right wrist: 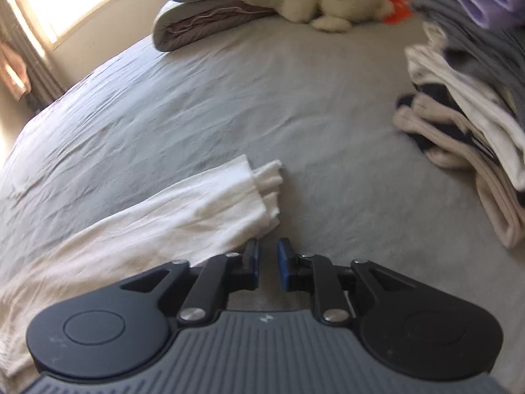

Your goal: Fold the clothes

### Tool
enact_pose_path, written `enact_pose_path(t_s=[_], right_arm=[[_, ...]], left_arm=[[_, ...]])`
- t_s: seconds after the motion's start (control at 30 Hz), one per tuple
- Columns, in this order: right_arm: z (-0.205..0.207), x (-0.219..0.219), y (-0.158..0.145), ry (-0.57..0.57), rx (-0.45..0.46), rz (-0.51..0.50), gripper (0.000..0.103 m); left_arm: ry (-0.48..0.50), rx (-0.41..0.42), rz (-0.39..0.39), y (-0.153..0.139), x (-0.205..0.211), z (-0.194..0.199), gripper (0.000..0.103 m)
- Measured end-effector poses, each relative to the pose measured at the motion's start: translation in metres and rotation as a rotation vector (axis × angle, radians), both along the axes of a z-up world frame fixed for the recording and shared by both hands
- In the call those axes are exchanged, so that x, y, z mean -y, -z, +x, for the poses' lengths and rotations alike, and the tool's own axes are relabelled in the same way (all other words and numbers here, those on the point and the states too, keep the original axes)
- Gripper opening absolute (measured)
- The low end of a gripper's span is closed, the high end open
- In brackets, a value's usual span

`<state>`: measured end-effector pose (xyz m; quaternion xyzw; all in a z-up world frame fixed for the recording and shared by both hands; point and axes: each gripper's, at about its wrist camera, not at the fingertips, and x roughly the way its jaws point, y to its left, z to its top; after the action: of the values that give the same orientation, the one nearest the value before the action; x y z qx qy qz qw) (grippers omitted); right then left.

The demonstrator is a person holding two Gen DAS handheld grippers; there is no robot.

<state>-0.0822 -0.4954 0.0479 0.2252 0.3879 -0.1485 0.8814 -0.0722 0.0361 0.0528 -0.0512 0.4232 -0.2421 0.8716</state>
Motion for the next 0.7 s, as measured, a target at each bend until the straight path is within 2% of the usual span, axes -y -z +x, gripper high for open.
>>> enact_pose_path(t_s=[0.03,0.1,0.17,0.27,0.3,0.33,0.37,0.4,0.43,0.47,0.6,0.7], right_arm=[[0.001,-0.001,0.000,-0.010,0.019,0.029,0.055],[0.002,-0.004,-0.001,-0.018,0.048,0.078,0.070],[0.005,-0.008,-0.001,-0.011,0.061,0.094,0.070],[0.010,-0.008,0.000,0.012,0.074,0.088,0.070],[0.012,-0.007,0.002,0.028,0.078,0.090,0.067],[0.014,-0.006,0.004,0.044,0.081,0.087,0.056],[0.015,-0.006,0.005,0.059,0.078,0.069,0.047],[0.016,-0.006,0.006,0.074,0.077,0.056,0.027],[0.014,-0.003,0.005,0.082,0.088,0.065,0.013],[0.013,0.000,0.005,0.090,0.099,0.074,0.006],[0.000,0.008,-0.013,0.114,0.197,0.103,0.006],[-0.006,0.005,-0.030,0.087,0.248,0.088,0.006]], left_arm=[[-0.002,-0.011,0.000,0.003,0.001,0.000,0.060],[-0.008,-0.035,-0.002,0.010,0.003,0.001,0.060],[-0.015,-0.058,-0.004,0.017,0.004,0.003,0.059],[-0.041,-0.078,-0.077,0.025,0.005,0.011,0.060],[-0.056,-0.076,-0.078,0.028,0.007,0.013,0.059],[-0.072,-0.073,-0.078,0.031,0.008,0.016,0.054],[-0.087,-0.070,-0.077,0.035,0.010,0.019,0.040],[-0.087,-0.064,-0.066,0.035,0.011,0.021,0.027],[-0.085,-0.057,-0.054,0.036,0.013,0.023,0.003],[-0.091,-0.065,-0.078,0.033,0.009,0.024,0.004],[-0.116,-0.070,-0.201,0.013,-0.012,0.025,0.004],[-0.135,-0.075,-0.303,-0.003,-0.031,0.024,0.004]])
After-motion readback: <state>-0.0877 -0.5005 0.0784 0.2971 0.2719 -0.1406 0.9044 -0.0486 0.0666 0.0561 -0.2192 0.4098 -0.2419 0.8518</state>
